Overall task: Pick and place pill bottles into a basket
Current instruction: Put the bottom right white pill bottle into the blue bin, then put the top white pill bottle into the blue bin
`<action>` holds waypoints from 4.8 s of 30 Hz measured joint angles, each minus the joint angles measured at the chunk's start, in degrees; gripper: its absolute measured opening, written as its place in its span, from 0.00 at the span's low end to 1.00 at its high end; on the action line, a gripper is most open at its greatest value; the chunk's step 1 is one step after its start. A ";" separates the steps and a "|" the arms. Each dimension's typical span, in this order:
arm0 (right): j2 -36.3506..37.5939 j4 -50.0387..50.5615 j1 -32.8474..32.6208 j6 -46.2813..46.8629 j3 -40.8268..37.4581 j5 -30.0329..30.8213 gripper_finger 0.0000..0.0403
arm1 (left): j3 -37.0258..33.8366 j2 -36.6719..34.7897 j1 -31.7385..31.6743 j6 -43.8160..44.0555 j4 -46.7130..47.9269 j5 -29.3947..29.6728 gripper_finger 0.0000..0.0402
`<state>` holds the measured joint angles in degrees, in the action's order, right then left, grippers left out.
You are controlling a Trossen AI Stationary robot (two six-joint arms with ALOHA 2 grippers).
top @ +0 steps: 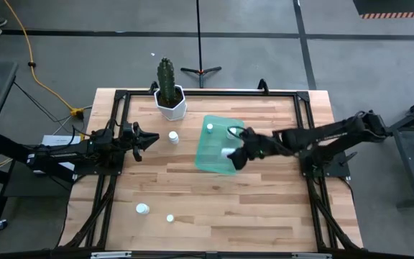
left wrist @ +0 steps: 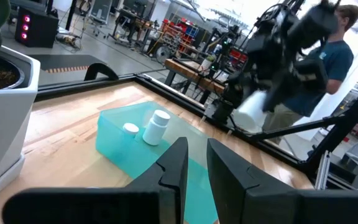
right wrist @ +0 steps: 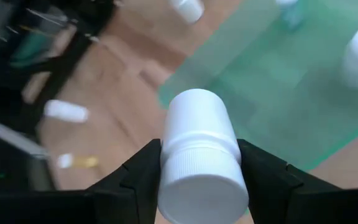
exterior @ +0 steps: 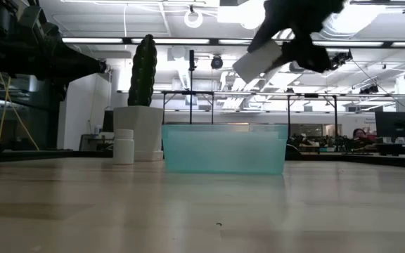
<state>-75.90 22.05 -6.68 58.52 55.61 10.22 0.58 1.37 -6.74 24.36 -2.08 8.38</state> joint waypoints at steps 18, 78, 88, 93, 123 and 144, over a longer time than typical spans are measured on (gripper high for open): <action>-24.76 30.34 12.41 -29.33 29.34 -7.59 0.43 | -0.01 -0.01 -0.02 0.00 -0.01 0.02 0.24; -13.73 3.16 4.46 -49.84 27.14 -3.62 0.48 | 0.00 -0.02 0.00 -0.04 0.01 0.04 0.24; 17.35 -20.68 -3.22 -37.78 -9.71 -4.39 0.36 | 0.00 0.00 0.00 -0.04 -0.01 0.04 0.24; 34.55 -21.73 -8.61 -34.59 -22.39 -2.24 0.29 | -0.01 -0.01 -0.01 -0.04 -0.01 0.04 0.24; 72.80 -39.14 -9.73 -41.19 -55.05 6.84 0.05 | 0.22 0.03 0.00 -3.10 0.27 -3.40 0.29; 72.76 -37.30 -9.73 -38.88 -55.10 7.91 0.05 | 30.62 39.68 -0.02 -3.50 15.58 -3.30 0.50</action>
<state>-3.14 -15.25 -16.40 19.64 0.51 18.13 31.20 41.05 -6.76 20.86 13.51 5.08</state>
